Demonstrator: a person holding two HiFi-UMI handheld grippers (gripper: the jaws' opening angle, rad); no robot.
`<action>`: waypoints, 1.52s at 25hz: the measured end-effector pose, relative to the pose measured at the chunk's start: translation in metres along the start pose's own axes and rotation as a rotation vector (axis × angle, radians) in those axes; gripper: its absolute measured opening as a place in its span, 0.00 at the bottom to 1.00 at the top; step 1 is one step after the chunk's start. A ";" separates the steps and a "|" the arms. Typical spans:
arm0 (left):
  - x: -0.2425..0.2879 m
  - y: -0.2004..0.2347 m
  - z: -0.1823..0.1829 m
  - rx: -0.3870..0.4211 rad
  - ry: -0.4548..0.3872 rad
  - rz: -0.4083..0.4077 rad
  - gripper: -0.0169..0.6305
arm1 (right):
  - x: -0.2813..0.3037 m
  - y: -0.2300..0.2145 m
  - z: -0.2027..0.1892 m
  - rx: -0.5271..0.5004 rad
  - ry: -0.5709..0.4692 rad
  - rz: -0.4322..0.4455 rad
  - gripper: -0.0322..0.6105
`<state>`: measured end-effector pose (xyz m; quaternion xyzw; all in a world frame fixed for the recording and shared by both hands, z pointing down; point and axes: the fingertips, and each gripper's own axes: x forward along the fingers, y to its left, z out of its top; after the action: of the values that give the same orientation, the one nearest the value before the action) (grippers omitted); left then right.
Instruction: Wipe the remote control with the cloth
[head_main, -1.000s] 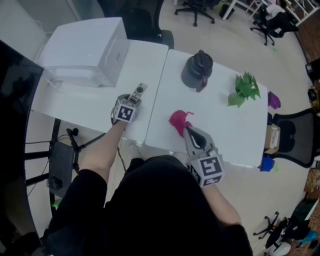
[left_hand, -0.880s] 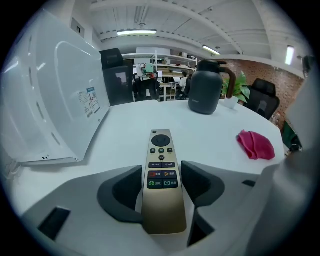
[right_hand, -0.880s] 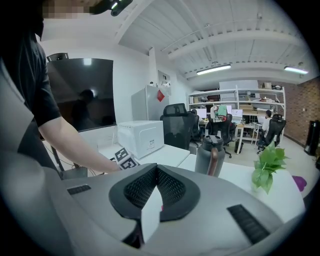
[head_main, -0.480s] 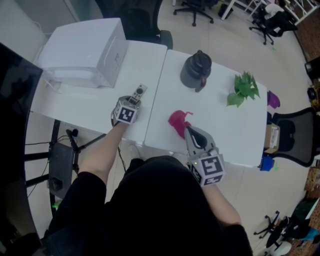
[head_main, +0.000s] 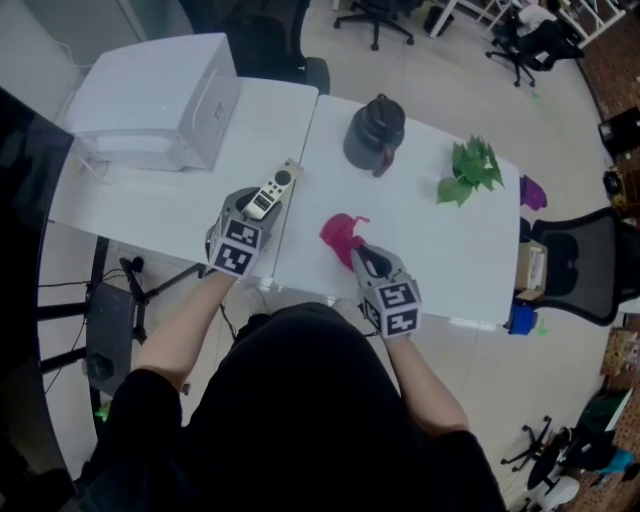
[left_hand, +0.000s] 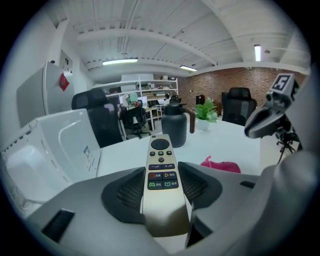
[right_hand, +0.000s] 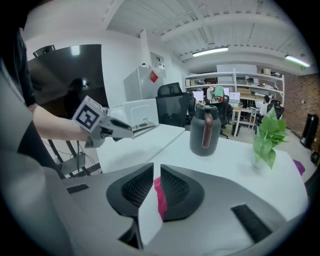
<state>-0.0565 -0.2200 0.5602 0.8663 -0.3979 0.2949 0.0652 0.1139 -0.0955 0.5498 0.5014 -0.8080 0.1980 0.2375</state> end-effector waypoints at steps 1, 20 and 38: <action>-0.008 -0.008 0.011 0.016 -0.024 -0.008 0.35 | 0.007 -0.002 -0.006 -0.004 0.014 0.001 0.14; -0.110 -0.106 0.115 0.359 -0.239 -0.055 0.35 | 0.121 -0.028 -0.113 -0.202 0.403 0.029 0.37; -0.084 -0.082 0.099 0.526 -0.166 0.023 0.35 | -0.047 0.000 0.107 -0.222 -0.228 0.042 0.21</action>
<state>0.0055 -0.1442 0.4422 0.8701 -0.3212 0.3171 -0.1981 0.1124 -0.1219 0.4356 0.4745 -0.8569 0.0542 0.1943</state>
